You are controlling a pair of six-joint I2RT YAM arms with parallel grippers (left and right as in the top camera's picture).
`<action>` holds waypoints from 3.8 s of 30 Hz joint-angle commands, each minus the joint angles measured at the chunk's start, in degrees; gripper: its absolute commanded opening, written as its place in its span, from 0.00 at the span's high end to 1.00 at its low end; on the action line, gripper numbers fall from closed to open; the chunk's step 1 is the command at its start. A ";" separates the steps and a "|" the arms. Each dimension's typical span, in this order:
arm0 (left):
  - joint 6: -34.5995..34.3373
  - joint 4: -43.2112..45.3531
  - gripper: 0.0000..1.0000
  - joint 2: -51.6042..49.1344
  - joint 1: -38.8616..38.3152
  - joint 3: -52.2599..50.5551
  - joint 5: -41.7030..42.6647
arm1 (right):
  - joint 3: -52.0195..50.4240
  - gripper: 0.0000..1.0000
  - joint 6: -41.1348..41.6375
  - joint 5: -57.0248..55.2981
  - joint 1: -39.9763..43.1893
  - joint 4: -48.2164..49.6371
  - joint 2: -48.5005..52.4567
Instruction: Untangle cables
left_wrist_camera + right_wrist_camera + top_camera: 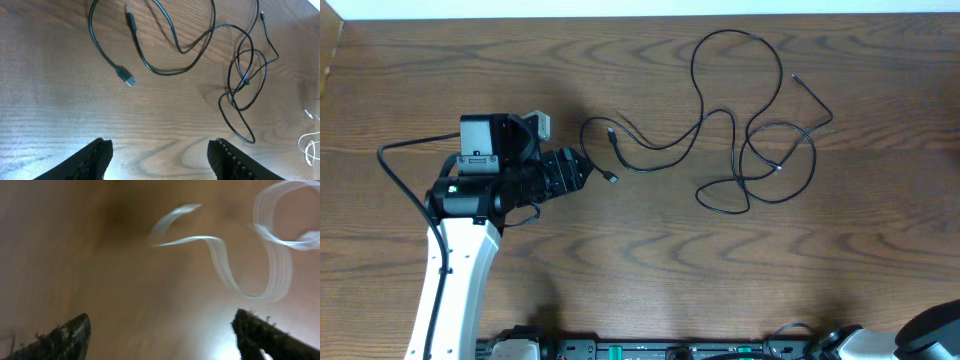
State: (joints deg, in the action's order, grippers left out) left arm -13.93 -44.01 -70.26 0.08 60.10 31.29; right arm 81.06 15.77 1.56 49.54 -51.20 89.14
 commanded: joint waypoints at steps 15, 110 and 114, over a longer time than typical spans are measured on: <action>2.78 1.18 0.33 -0.17 -0.17 -0.04 -0.48 | 0.57 0.01 -32.41 26.88 -43.78 -2.64 3.93; 6.40 5.70 0.04 -0.44 -13.31 -0.04 9.77 | 70.05 0.99 -11.30 4.04 -72.08 -39.89 3.65; 6.40 6.62 0.04 -1.55 -15.87 -0.04 9.18 | 69.02 0.99 -10.97 -0.74 -72.08 -43.08 4.20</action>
State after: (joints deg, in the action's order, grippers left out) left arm -8.69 -37.98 -70.67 -14.46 60.10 41.63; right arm 150.74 3.95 6.76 -22.33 -93.27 92.77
